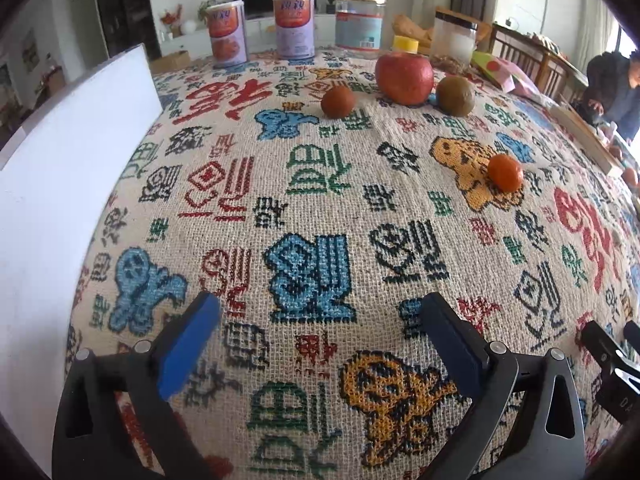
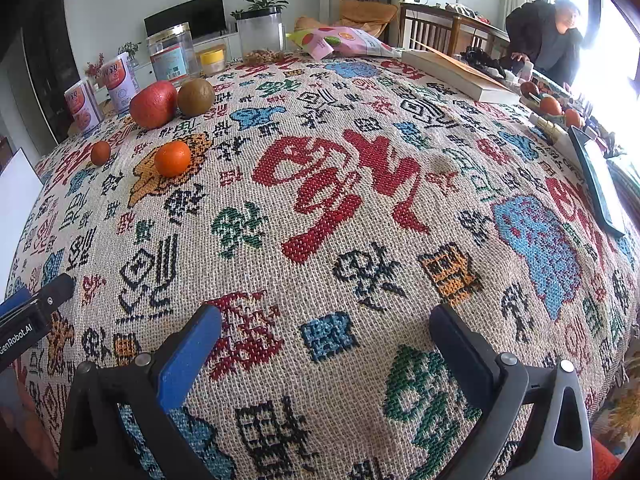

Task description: Organize fruits

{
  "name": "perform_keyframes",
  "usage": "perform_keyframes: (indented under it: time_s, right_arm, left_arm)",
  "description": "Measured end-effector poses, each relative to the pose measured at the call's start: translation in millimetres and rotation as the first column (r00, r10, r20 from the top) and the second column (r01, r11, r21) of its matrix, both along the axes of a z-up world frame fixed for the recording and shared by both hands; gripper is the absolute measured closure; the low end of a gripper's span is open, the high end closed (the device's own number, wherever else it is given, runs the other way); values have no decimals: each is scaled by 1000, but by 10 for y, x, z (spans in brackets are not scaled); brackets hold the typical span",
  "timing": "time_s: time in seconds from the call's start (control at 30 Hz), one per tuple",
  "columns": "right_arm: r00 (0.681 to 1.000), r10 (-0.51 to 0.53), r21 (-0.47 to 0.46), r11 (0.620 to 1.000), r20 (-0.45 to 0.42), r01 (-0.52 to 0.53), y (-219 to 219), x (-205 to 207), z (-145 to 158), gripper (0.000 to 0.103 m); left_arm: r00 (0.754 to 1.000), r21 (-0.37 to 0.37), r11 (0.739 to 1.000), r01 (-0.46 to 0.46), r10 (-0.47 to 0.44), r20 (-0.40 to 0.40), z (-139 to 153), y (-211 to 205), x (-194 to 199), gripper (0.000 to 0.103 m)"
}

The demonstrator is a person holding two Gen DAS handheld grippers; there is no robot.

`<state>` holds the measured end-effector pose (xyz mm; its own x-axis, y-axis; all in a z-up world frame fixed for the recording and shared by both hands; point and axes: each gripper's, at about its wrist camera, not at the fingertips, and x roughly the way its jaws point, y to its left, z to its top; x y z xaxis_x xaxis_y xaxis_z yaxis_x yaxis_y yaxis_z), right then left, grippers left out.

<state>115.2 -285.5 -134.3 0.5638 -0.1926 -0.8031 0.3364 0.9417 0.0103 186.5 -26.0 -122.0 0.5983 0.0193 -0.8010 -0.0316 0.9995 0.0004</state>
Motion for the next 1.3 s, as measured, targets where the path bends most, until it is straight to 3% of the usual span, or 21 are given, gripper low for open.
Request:
perform_keyframes:
  time_s: [1.3]
  right_arm:
    - [1000, -16, 1, 1000, -4, 16, -14, 0, 13, 0]
  left_arm:
    - [1000, -5, 1000, 0, 0, 0, 10, 17, 0, 1]
